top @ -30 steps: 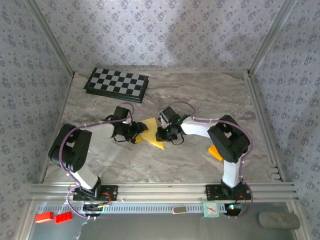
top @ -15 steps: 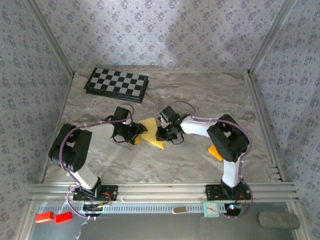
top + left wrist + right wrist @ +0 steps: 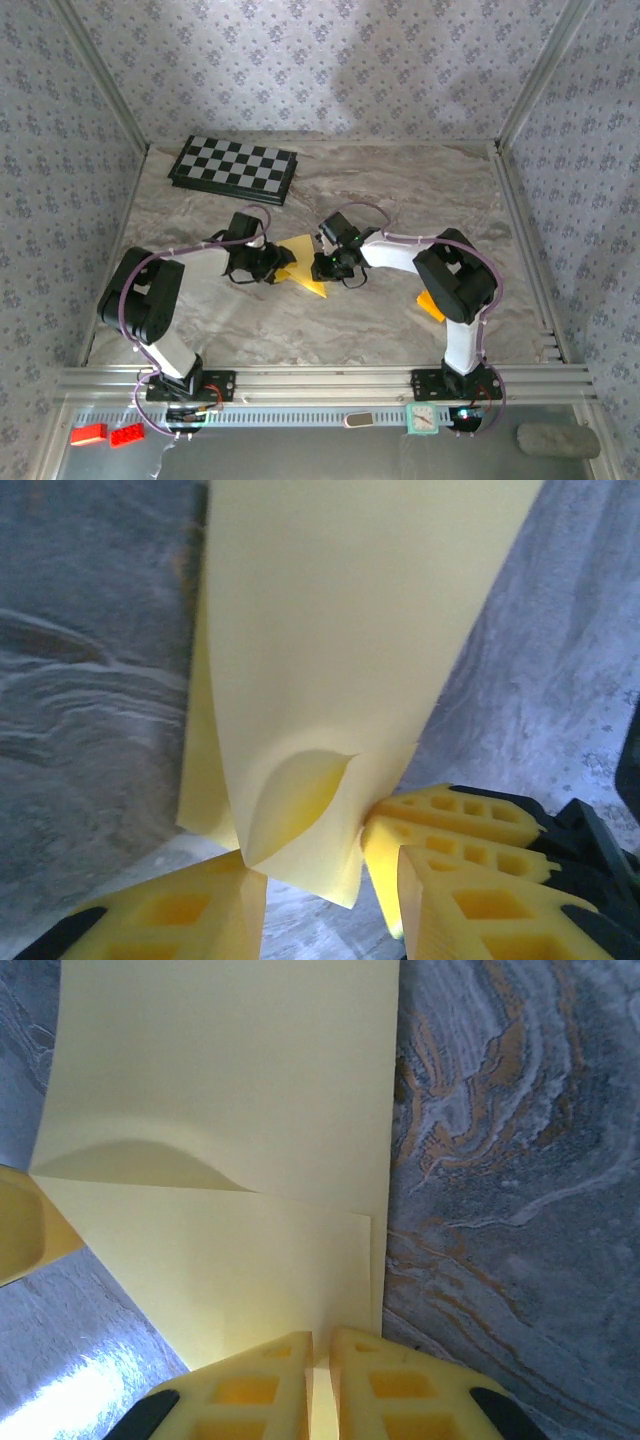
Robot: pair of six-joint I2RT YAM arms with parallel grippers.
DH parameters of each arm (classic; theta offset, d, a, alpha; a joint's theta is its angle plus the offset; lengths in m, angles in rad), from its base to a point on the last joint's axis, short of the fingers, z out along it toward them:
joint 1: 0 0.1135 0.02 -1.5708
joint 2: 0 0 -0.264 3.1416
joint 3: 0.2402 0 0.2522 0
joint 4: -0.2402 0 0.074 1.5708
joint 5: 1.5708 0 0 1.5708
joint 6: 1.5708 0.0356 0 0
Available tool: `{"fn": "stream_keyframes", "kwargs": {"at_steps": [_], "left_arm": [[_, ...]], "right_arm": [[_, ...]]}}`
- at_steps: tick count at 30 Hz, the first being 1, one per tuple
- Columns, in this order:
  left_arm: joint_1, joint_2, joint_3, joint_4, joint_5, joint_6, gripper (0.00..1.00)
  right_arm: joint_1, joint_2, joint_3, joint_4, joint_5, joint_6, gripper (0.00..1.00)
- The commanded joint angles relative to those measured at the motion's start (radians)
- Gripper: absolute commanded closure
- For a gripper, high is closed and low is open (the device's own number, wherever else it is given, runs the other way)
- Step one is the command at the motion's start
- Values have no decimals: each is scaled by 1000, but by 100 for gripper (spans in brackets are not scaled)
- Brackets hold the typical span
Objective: Fold a paper plane with a square sheet of paper (pick it up from the middle)
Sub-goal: Fourth fold the wing at the center of the table.
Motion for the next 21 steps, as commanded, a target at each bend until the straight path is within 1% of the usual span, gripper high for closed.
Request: {"fn": "stream_keyframes", "kwargs": {"at_steps": [1,4,8,14,21], "left_arm": [[-3,0,5,64,42,38,62],[-3,0,-7,100,44,74,62],[1,4,-13,102,33,132,62],[8,48,-20,125,55,138,63],[11,74,-19,133,60,117,68]], "right_arm": [[-9,34,8,-45,15,1,84],[-12,34,9,-47,17,-3,85],[-14,36,10,-59,22,-14,85],[-17,41,9,-62,24,-20,85],[-19,41,8,-62,26,-25,85]]}}
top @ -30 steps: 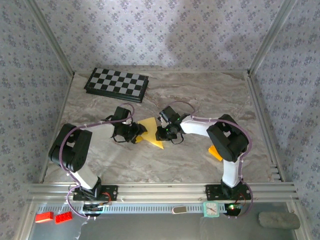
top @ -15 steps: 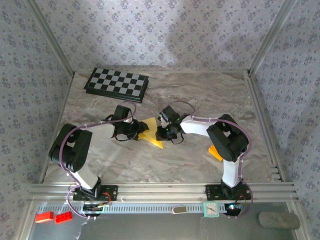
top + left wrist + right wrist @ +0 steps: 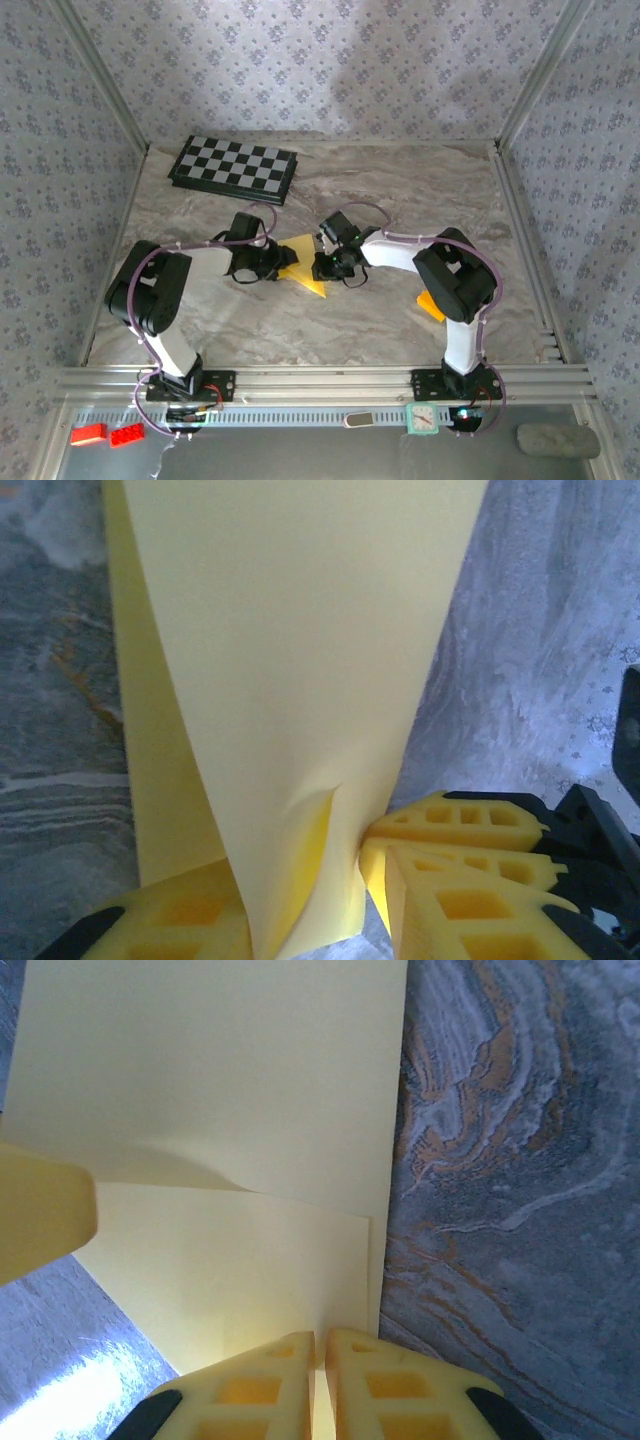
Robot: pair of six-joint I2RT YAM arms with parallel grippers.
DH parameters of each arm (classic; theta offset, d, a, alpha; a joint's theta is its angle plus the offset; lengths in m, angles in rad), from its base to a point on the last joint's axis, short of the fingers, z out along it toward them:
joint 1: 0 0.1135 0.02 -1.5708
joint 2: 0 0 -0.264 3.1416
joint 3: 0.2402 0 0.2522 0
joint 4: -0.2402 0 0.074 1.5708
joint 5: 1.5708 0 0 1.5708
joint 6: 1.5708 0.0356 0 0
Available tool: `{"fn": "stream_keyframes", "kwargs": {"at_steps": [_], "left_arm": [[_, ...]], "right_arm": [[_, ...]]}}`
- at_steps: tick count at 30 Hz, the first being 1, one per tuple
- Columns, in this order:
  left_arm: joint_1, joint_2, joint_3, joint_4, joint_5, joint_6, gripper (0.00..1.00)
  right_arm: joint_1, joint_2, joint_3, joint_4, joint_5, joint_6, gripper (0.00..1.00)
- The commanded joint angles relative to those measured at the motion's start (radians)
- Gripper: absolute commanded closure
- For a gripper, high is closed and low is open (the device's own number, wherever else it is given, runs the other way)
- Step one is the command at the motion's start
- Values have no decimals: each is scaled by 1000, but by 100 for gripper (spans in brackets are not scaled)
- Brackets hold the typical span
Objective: Fold a paper plane with a square sheet of paper (pick it up from the middle)
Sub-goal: Fourth fold the wing at the center of the table.
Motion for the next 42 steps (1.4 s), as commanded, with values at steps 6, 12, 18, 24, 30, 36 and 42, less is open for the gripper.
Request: {"fn": "stream_keyframes", "kwargs": {"at_steps": [6,12,18,24,30,36,42], "left_arm": [[6,-1,-24,30,-13,-46,79],[6,-39,-31,18,-66,-123,91],[-4,-73,8,-83,-146,-211,93],[-32,-61,82,-182,-189,-253,93],[-67,-47,130,-235,-212,-329,93],[-96,-25,177,-277,-233,-382,93],[-112,-28,189,-293,-274,-402,92]], "right_arm": [[-13,11,19,-60,41,-55,82],[-17,-104,-10,-7,100,-127,66],[-18,-256,-106,82,260,-203,54],[-7,-366,-194,177,375,-269,37],[21,-413,-280,301,427,-367,3],[69,-399,-373,460,410,-570,2],[101,-353,-413,551,359,-677,12]]}}
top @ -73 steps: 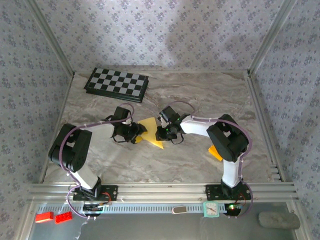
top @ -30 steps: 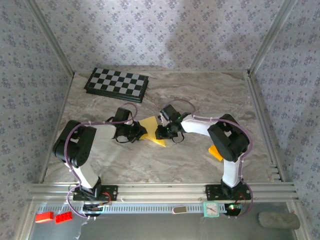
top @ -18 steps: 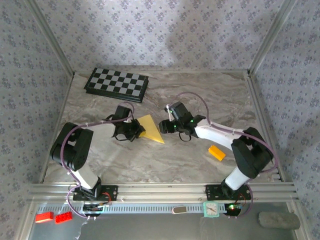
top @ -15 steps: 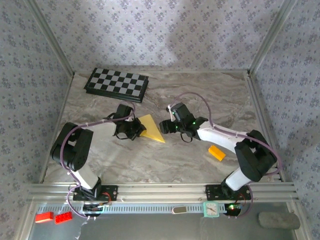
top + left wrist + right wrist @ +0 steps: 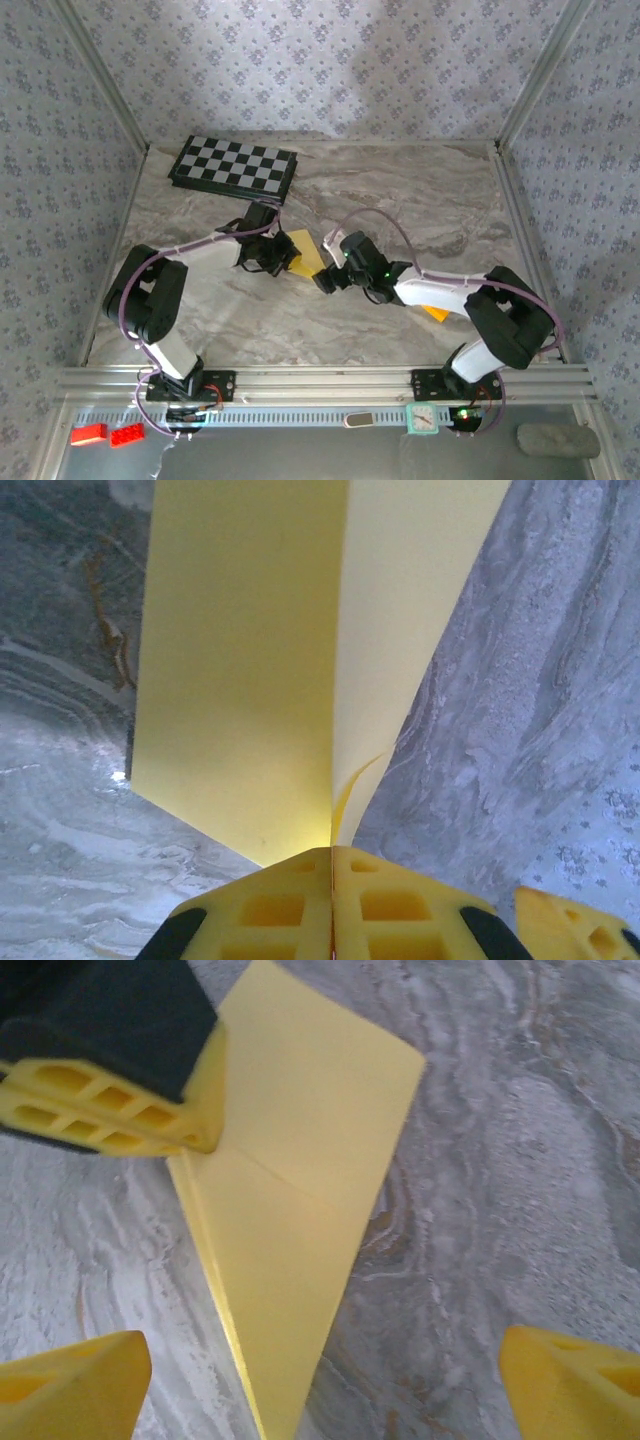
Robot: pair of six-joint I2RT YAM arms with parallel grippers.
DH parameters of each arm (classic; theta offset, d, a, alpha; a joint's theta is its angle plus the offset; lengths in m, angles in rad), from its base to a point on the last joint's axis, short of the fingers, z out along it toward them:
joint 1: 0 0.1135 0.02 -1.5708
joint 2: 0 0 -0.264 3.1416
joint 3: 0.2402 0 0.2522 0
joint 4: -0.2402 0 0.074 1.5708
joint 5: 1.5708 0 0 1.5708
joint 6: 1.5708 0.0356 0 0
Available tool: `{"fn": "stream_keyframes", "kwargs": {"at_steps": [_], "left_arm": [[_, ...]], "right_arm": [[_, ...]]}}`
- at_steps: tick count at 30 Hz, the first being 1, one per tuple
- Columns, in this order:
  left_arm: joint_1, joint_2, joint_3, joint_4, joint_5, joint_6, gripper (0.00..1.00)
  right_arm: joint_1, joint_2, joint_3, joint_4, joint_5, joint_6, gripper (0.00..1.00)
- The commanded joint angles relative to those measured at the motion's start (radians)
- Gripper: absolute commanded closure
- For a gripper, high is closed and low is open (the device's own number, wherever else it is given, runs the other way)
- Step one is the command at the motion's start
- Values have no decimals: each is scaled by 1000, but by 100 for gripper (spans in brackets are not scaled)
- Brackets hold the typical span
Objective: Fold a paper plane with a square sheet of paper (pick it up from the middle)
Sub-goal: Fourth fold the wing at the center of the table.
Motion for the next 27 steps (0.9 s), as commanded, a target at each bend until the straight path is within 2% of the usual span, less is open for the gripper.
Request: {"fn": "stream_keyframes", "kwargs": {"at_steps": [1,5,9,18,27], "left_arm": [[-11,18,29,-48,-37,-34,92],[-16,21,30,-47,-41,-41,92],[-19,21,32,-50,-42,-41,92],[-20,20,30,-53,-43,-43,91],[-20,18,25,-54,-43,-44,90]], "right_arm": [[14,37,-5,96,-25,-111,15],[33,91,13,104,-44,-136,32],[45,138,23,120,-59,-149,43],[55,216,62,137,-16,-175,57],[57,244,78,131,8,-183,61]]}}
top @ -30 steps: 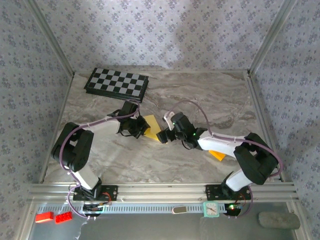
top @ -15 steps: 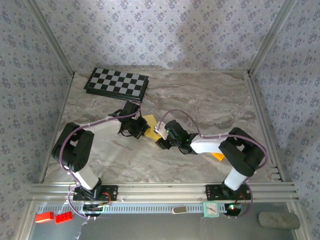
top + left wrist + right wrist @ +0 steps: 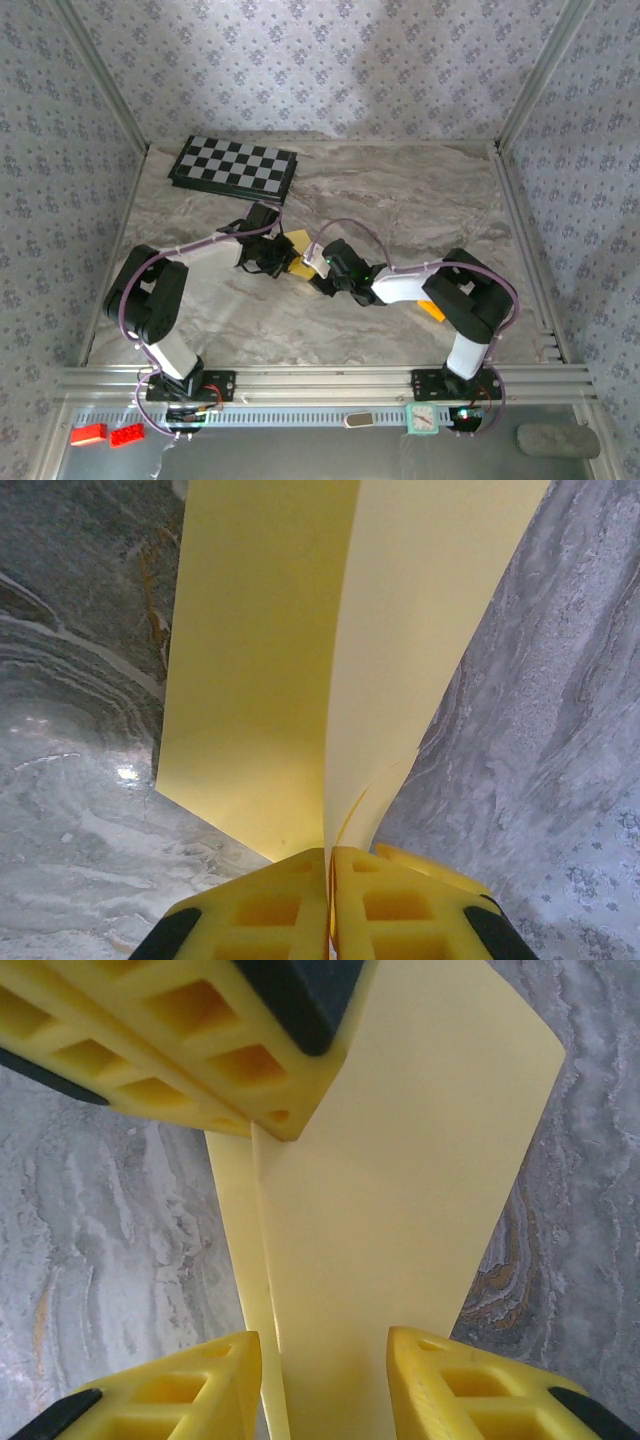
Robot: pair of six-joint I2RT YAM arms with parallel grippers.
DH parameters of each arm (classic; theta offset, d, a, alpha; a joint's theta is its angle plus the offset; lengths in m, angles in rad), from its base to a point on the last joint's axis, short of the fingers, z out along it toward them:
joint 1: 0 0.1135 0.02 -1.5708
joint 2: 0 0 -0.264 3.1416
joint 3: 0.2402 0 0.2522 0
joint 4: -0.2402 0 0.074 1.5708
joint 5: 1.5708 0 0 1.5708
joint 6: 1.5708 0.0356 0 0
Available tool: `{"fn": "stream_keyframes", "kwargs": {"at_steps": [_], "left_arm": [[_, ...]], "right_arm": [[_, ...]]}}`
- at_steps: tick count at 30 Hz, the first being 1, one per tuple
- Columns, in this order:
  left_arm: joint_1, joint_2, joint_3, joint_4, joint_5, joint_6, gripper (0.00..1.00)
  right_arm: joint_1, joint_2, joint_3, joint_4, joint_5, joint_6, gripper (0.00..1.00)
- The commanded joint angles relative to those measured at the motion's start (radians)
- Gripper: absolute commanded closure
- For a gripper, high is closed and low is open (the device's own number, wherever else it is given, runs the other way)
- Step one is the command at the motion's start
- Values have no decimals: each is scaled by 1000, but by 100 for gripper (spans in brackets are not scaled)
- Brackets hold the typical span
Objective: Fold a paper plane with a square sheet of paper (pick it up from the middle)
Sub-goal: Fourth fold the wing at the center of the table.
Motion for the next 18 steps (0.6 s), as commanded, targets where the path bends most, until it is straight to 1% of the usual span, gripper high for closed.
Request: {"fn": "stream_keyframes", "kwargs": {"at_steps": [1,15,18], "left_arm": [[-8,19,23,-28,-13,-19,90],[-8,16,26,-28,-12,-19,89],[-8,15,26,-30,-12,-17,89]], "right_arm": [[6,22,21,7,18,-19,61],[7,30,22,-6,31,-19,68],[6,29,23,-9,36,-19,72]]}}
